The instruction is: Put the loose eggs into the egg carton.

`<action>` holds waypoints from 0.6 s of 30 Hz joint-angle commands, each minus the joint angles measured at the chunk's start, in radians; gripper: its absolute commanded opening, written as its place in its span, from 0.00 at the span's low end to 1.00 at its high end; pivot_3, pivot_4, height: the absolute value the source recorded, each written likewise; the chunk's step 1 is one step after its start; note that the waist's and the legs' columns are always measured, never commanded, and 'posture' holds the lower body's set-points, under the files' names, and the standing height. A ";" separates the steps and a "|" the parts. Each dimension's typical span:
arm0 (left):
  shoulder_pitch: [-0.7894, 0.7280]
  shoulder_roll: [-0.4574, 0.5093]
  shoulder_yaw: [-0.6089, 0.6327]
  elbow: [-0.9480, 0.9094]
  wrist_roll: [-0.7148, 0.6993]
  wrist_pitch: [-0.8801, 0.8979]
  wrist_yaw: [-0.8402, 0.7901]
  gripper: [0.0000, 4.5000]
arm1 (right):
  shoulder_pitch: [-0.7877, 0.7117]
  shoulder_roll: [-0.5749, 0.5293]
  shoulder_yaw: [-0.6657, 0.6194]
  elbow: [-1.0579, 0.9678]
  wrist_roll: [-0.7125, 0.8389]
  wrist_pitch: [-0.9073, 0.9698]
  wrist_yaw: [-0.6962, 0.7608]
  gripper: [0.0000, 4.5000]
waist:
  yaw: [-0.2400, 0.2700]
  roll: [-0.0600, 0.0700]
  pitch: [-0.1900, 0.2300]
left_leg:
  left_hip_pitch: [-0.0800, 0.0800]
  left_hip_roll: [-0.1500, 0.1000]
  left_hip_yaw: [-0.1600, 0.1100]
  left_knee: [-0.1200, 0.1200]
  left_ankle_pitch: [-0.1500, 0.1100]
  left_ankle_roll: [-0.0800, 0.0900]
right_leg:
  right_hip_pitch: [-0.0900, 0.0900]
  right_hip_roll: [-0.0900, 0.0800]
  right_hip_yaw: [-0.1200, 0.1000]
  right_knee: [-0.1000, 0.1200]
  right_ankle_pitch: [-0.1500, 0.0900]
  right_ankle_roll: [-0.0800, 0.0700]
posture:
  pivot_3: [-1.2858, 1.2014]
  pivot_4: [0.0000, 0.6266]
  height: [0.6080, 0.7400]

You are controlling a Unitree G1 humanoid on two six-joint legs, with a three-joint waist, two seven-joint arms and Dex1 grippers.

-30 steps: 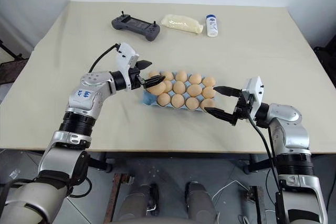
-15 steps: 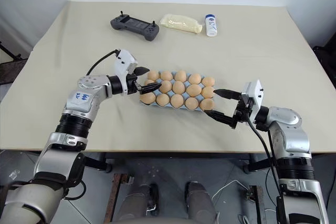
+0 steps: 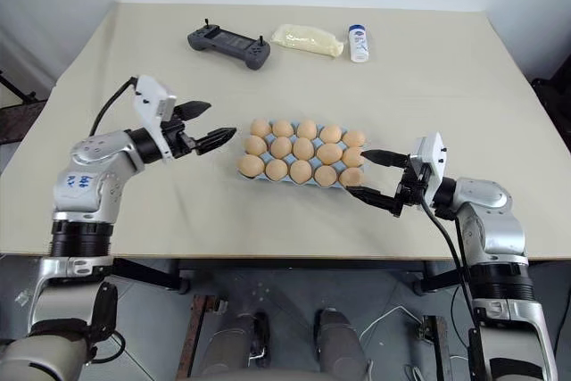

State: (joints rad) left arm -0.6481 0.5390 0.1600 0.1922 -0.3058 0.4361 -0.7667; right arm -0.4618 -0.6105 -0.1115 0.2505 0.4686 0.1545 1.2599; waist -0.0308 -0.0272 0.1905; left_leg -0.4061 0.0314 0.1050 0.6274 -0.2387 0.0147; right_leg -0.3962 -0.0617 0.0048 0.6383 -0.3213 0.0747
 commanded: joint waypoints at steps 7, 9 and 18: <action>0.191 0.122 0.082 -0.051 -0.062 -0.117 -0.154 0.99 | -0.094 -0.007 0.017 0.078 -0.019 -0.029 0.061 1.00 | 0.000 0.000 0.000 | 0.000 0.000 -0.001 -0.004 0.000 -0.001 | -0.001 -0.001 -0.001 -0.003 -0.001 -0.001 | 0.52 0.24 1.00; 0.204 0.134 0.085 -0.054 -0.067 -0.134 -0.169 0.99 | -0.113 -0.008 0.024 0.098 -0.025 -0.032 0.074 1.00 | 0.001 0.000 0.000 | 0.000 0.000 -0.001 -0.005 0.000 -0.001 | -0.001 -0.002 -0.001 -0.005 -0.001 -0.002 | 0.52 0.24 1.00; 0.222 0.148 0.081 -0.010 -0.049 -0.254 -0.215 0.99 | -0.154 -0.014 0.031 0.155 -0.050 -0.050 0.122 1.00 | 0.000 0.000 0.000 | -0.001 0.000 -0.001 -0.014 -0.001 -0.002 | -0.002 -0.002 -0.003 -0.011 -0.002 -0.003 | 0.52 0.24 1.00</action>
State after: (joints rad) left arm -0.4274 0.6698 0.2253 0.1811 -0.3511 0.2159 -0.9721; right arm -0.5930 -0.6108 -0.0741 0.4070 0.4159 0.1260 1.3653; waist -0.0310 -0.0271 0.1905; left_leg -0.4067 0.0310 0.1039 0.6132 -0.2392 0.0132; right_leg -0.3983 -0.0636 0.0013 0.6269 -0.3229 0.0718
